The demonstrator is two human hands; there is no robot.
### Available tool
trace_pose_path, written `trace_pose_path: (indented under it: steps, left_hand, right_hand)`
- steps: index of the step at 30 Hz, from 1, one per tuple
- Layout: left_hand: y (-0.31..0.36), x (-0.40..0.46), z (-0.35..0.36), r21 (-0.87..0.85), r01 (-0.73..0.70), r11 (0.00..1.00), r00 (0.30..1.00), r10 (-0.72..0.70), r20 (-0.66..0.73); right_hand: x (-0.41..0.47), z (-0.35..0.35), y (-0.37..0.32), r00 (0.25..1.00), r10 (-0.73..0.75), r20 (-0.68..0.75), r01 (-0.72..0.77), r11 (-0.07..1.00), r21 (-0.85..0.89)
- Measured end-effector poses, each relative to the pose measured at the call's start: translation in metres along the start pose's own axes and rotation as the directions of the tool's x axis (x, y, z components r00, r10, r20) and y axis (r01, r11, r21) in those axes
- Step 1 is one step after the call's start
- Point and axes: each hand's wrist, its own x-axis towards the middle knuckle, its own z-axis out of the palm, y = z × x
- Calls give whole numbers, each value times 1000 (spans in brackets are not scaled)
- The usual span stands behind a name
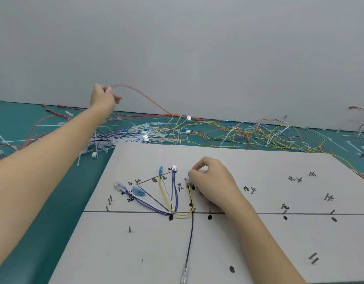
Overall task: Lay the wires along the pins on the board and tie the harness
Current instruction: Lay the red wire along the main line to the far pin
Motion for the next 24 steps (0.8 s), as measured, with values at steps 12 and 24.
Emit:
trace_pose_path:
  steps: [12, 24]
  left_hand:
    - [105, -45, -56, -867, 287, 408, 958, -96, 271]
    - [103, -191, -43, -466, 5, 885, 701, 329, 633]
  right_hand:
    - [-1, -5, -5, 974, -4, -227, 42, 985, 166]
    - [-7, -27, -23, 975, -123, 185, -134, 338, 932]
